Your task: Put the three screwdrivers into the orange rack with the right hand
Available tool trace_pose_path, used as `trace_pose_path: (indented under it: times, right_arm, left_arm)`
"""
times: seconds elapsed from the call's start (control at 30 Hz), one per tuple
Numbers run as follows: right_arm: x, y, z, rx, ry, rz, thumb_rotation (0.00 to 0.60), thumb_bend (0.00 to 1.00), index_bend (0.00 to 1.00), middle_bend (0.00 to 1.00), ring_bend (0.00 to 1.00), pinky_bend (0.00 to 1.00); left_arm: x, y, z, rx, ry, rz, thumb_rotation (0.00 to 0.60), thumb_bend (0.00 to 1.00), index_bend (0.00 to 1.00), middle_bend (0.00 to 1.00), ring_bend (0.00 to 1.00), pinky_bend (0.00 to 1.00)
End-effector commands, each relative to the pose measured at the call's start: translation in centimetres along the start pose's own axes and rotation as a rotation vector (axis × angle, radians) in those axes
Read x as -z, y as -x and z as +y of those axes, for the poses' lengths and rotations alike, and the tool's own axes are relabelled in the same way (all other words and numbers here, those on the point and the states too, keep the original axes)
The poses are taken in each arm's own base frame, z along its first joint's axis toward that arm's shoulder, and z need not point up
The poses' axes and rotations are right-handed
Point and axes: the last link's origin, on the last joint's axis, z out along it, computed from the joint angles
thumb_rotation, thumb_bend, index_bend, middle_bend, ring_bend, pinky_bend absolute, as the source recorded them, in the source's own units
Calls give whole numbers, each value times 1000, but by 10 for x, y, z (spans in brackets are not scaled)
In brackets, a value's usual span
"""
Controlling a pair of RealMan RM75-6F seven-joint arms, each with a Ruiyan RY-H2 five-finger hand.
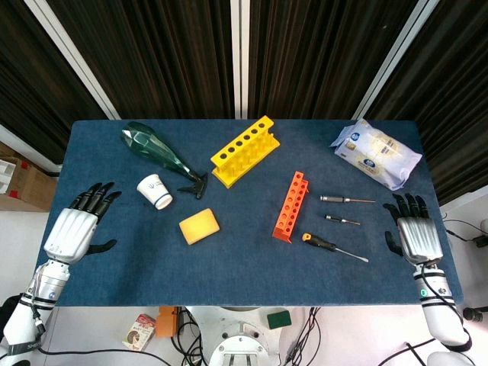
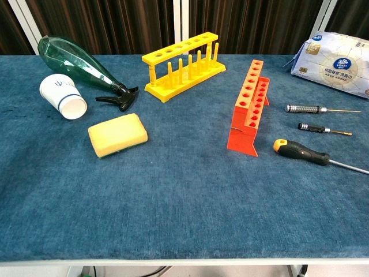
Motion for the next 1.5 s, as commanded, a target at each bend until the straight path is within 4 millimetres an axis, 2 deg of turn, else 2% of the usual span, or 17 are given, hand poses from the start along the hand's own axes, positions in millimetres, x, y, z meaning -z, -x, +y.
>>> trace_pose_path:
  times: [0.03,0.27,0.5,0.87,1.5]
  right_arm:
    - [-25,13,-36,-9,-19,-88,600,467,304,17,0,0]
    - [-47,32,-73,7,-10,-93,600,468,387,7,0,0]
    - [-58,46,-96,16,6,-91,600,468,424,6,0,0]
    - [-64,61,-109,42,38,-107,600,449,421,1,0,0]
    - [-71,70,-116,43,53,-132,600,447,422,0,0,0]
  left_arm:
    - [12,5,-12,25,-41,23,600,36,117,43,31,187]
    - [24,5,-22,22,-54,53,600,36,113,43,31,187]
    - [33,3,-31,17,-82,63,600,36,113,43,31,187]
    - [35,2,-33,37,-62,58,600,36,113,43,31,187]
    - [34,2,-36,66,-51,47,600,37,117,43,31,187]
